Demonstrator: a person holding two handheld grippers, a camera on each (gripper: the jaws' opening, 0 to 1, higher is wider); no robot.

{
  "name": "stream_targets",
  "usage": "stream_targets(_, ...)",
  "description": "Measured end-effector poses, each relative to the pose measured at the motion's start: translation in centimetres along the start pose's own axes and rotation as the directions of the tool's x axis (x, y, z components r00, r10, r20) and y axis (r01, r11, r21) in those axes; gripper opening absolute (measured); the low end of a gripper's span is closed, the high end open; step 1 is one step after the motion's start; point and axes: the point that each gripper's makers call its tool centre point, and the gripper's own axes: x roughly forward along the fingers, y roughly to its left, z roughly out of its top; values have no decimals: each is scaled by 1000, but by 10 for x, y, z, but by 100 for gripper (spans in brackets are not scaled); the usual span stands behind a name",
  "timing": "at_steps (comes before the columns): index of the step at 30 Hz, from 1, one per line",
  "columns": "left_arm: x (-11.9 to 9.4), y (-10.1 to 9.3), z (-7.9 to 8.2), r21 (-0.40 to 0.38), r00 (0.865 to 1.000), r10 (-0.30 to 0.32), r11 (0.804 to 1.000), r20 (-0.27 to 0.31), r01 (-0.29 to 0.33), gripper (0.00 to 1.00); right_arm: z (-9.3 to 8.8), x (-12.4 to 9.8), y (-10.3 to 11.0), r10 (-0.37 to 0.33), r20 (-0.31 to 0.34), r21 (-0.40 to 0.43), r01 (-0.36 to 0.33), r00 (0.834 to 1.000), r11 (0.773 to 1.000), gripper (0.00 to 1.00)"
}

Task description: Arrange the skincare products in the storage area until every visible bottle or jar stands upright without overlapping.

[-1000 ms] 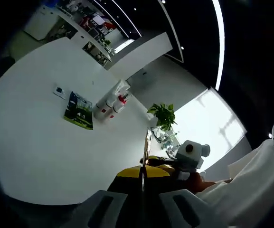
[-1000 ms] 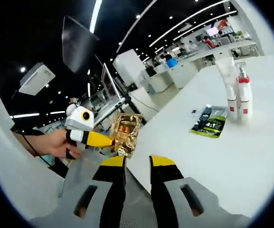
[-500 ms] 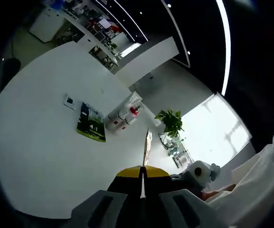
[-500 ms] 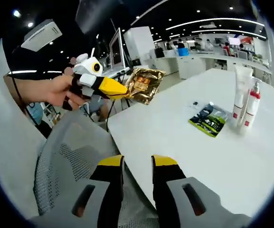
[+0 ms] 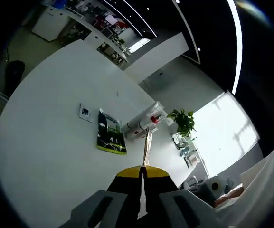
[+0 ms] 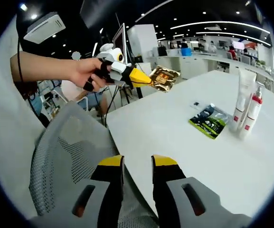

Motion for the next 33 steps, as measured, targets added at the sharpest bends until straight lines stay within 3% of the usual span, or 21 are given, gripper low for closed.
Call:
stream_targets(12, 31, 48, 22, -42, 989, 92, 994, -112, -98, 1, -3, -2, -12, -53, -9, 15, 53, 999, 998, 21)
stream_targets(22, 50, 79, 23, -74, 961, 163, 980, -224, -183, 1, -7, -1, -16, -68, -24, 27, 69, 997, 997, 21)
stream_targets(26, 59, 89, 30, -110, 958, 160, 975, -239, -191, 1, -9, -1, -17, -72, -37, 30, 74, 997, 997, 21)
stream_targets(33, 72, 109, 29, -133, 937, 190, 962, -292, -236, 1, -13, -1, -21, -83, -53, 46, 86, 995, 995, 21)
